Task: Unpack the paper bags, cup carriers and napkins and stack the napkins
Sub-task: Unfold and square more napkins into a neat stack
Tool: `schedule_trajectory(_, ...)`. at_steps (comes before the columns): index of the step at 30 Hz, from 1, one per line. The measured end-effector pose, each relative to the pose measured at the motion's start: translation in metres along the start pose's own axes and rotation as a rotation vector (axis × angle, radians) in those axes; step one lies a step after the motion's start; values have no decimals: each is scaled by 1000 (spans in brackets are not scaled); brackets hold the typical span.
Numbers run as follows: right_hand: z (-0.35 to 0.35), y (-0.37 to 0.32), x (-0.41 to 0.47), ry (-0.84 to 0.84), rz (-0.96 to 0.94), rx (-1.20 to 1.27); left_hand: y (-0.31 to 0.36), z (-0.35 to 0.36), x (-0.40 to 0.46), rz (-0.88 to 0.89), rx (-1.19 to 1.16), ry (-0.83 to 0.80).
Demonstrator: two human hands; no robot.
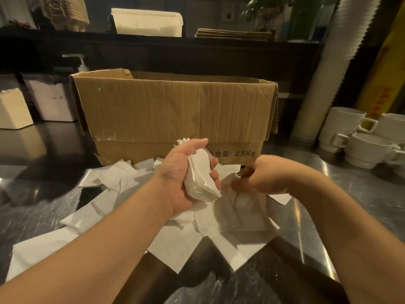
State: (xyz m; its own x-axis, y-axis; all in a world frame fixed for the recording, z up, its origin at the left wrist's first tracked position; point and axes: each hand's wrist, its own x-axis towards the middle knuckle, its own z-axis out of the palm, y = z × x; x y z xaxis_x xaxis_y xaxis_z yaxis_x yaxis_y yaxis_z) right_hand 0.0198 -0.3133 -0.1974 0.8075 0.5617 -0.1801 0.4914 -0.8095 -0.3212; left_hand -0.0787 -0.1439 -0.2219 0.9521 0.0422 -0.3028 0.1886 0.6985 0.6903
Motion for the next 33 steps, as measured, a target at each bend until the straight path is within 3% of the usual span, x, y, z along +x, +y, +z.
schedule_trajectory(6,-7,1,-8,-98,18,-17,-1,0,0,-1,11,6)
schedule_trajectory(11,-7,-1,-5,85,6,146,0,-2,1,6,1,15)
schedule_trajectory(17,-15,-2,-12,324,63,636,1,0,-3,49,29,10)
schedule_trajectory(20,-23,-4,-25,255,56,1066,3,1,-3,88,-28,-17)
schedule_trajectory(22,-27,-2,-31,178,55,1201,6,1,-4,108,-42,-35)
schedule_trajectory(25,-24,-3,-28,143,41,1094,9,1,-5,117,-73,-33)
schedule_trajectory(30,-3,-4,-4,172,61,420,9,1,-7,136,-118,5)
schedule_trajectory(33,0,-2,0,216,60,190,8,1,-7,134,-119,24)
